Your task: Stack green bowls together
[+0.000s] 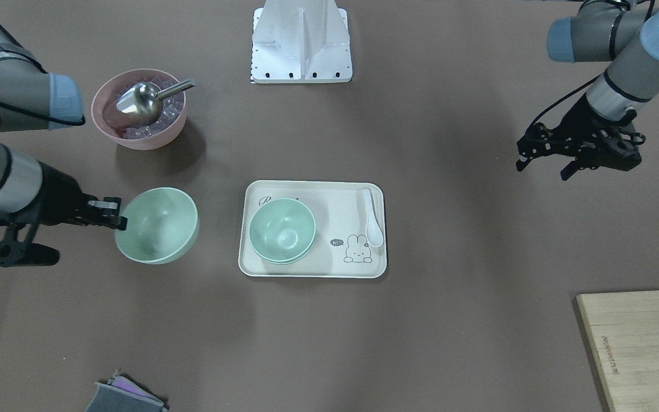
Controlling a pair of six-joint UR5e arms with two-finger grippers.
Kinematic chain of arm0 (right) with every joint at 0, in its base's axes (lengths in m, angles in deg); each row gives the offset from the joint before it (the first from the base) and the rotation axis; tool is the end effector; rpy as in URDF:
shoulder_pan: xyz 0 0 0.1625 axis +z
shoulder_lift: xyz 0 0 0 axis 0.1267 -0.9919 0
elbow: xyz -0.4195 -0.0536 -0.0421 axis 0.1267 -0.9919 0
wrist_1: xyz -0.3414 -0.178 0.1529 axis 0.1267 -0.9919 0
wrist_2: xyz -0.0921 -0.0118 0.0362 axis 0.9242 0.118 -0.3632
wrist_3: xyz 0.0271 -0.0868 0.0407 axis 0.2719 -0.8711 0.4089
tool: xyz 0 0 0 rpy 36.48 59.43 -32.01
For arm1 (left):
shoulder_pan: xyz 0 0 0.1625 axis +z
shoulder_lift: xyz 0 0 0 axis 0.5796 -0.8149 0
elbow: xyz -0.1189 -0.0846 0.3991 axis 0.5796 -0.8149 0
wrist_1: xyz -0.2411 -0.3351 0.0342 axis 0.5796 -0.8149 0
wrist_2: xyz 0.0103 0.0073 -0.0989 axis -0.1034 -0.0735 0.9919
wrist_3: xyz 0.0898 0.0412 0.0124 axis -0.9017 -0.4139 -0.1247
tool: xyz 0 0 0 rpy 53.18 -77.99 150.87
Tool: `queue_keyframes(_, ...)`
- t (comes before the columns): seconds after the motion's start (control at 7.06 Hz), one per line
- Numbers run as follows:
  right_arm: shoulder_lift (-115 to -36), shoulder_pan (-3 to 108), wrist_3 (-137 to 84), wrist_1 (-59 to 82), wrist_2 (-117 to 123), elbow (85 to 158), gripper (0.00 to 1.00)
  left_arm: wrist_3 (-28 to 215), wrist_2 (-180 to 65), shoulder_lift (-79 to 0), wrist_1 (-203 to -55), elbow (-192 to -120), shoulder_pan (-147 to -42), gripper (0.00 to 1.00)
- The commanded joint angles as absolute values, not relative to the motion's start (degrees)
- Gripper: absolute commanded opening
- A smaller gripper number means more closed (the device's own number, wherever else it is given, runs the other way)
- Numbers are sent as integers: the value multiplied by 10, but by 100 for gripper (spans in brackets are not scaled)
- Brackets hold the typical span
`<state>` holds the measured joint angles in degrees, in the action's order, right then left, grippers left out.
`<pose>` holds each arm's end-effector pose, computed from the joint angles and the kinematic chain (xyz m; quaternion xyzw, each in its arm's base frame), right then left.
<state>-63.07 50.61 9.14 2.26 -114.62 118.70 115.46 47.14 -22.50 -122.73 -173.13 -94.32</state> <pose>-0.3121 -0.6033 0.3000 -0.0611 -0.4917 0.0155 0.8685 0.2013 -0.4774 0.4437 0.1140 0.4288 0.0679 0.8936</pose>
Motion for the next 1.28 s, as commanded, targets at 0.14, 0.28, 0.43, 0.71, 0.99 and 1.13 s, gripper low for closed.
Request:
queue_keyframes(0.14, -565, 427, 269, 184, -1079, 1109, 0, 1068, 470, -189, -1227, -1718, -971, 98)
queue_keyframes(0.28, -548, 420, 286, 190, -1077, 1091, 0, 1068, 470, -189, -1227, -1716, -971, 98)
queue_keyframes(0.43, -548, 414, 287, 191, -1077, 1091, 0, 1068, 470, -189, -1227, -1715, -971, 98)
queue_keyframes(0.71, -544, 404, 308, 193, -1076, 1091, 0, 1068, 471, -189, -1227, -1713, -972, 98)
queue_keyframes(0.99, -542, 399, 309, 193, -1075, 1091, 0, 1068, 471, -189, -1227, -1713, -975, 98)
queue_keyframes(1.13, -543, 397, 311, 193, -1075, 1091, 0, 1068, 472, -189, -1227, -1713, -976, 98)
